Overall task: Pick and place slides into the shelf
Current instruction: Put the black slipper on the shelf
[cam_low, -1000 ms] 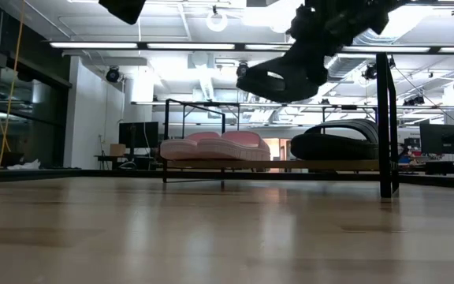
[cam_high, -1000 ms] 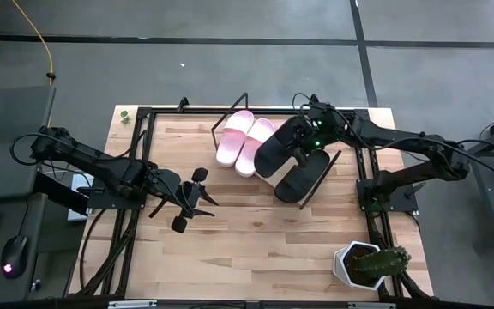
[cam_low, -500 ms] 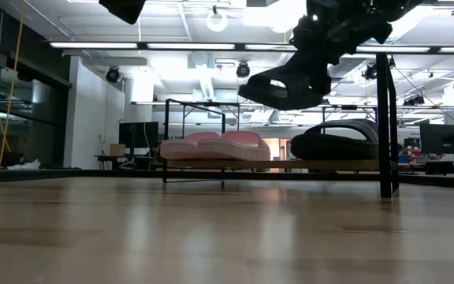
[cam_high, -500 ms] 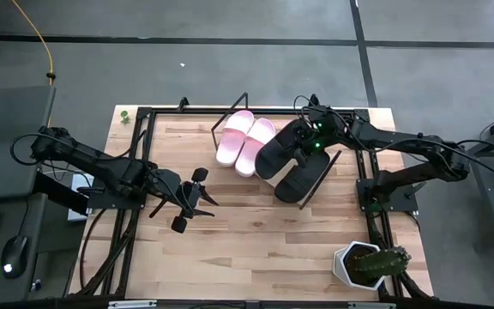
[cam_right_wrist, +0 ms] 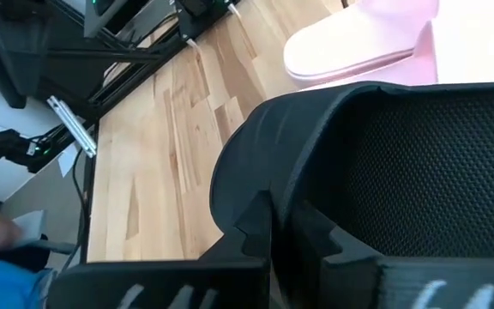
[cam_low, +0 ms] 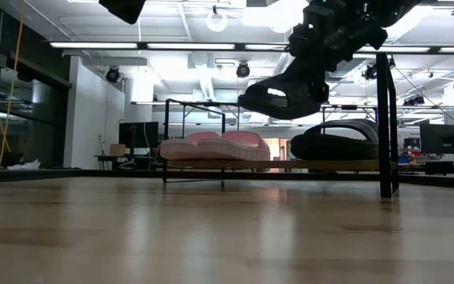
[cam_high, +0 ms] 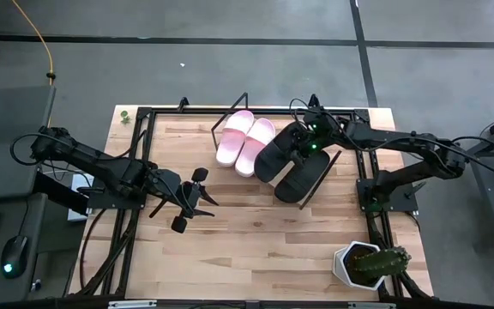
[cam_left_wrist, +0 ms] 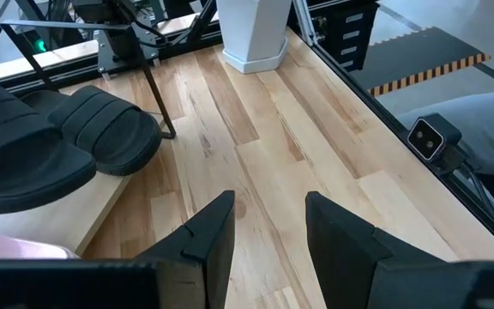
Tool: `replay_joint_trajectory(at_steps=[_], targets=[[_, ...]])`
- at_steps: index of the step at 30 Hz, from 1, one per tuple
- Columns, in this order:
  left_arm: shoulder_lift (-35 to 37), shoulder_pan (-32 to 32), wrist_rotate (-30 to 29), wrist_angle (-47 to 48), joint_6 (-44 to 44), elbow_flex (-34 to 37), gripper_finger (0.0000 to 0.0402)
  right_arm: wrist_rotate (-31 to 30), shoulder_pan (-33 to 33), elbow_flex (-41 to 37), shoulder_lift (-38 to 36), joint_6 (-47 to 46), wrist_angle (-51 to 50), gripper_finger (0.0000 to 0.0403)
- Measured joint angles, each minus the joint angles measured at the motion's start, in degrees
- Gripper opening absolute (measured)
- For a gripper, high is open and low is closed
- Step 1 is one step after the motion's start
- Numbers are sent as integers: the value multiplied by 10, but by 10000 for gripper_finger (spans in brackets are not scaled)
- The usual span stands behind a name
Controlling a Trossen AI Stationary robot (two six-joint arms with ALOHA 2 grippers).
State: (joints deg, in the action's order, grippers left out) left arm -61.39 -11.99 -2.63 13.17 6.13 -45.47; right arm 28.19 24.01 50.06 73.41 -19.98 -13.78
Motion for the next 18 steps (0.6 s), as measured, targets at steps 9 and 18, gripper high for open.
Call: replay_joint_trajectory(at_steps=[9,18], targets=[[0,0,0,0,0,0,128,-3,0,0,27,0,-3,0],[0,0,0,0,0,0,128,19,0,0,62,4,5,0]])
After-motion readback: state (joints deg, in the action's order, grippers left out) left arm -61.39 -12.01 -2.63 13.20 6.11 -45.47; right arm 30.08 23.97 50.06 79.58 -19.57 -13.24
